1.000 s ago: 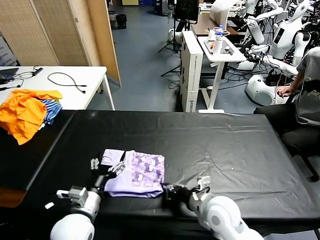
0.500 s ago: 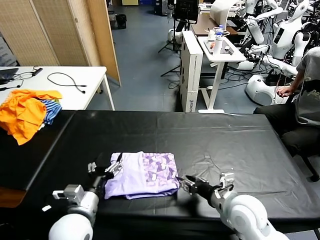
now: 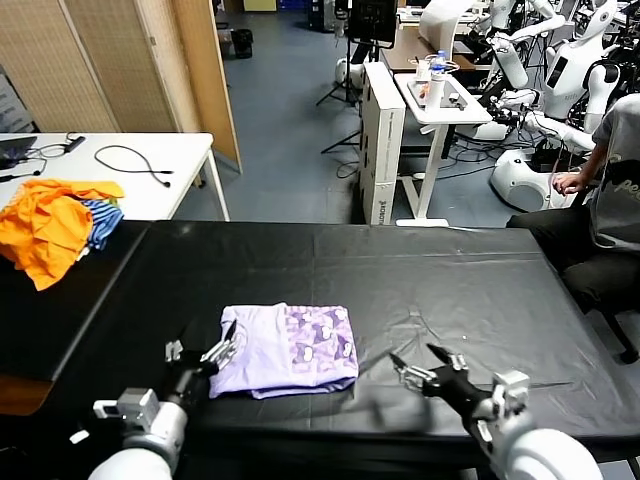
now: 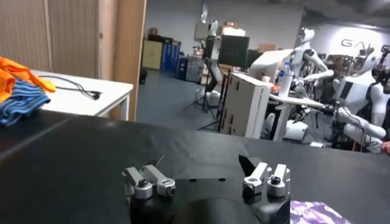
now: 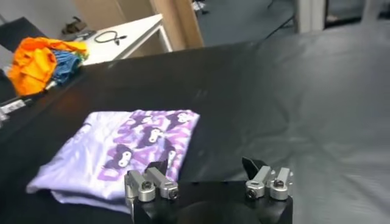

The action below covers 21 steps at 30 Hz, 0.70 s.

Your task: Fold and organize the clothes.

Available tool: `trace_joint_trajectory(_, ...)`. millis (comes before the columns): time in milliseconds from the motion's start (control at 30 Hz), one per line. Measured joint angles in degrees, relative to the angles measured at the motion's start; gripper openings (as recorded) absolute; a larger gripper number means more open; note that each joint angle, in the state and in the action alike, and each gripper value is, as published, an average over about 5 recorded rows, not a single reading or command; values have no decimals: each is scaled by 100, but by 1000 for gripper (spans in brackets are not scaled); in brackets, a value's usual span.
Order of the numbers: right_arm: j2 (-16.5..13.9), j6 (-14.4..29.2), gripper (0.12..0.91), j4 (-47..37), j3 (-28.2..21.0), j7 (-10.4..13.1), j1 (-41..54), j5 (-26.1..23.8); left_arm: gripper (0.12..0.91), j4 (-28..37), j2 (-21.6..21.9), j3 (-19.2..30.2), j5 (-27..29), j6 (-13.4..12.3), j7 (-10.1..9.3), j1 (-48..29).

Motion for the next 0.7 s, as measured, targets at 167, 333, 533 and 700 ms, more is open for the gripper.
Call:
trace_joint_trajectory(167,71,911,907,168,304,-81,-650,-520,907,-174,104,-52,-1,-32,-83,454)
trace_joint_trajectory(333,219,1845,907,245,409,-70,-1255,-1002,907,-347,180,-139,-120,-173,-378,905)
trace_joint_trajectory(533,447,2873,907,188,478,57,-2039,-1644,907,-656,209,-372,-146,-207,-415,1433)
trace_joint_trajectory(700,561,3298,907,123,521,263,-2506,-1846,907,-883,183,-492,-65,-218,-386,1804)
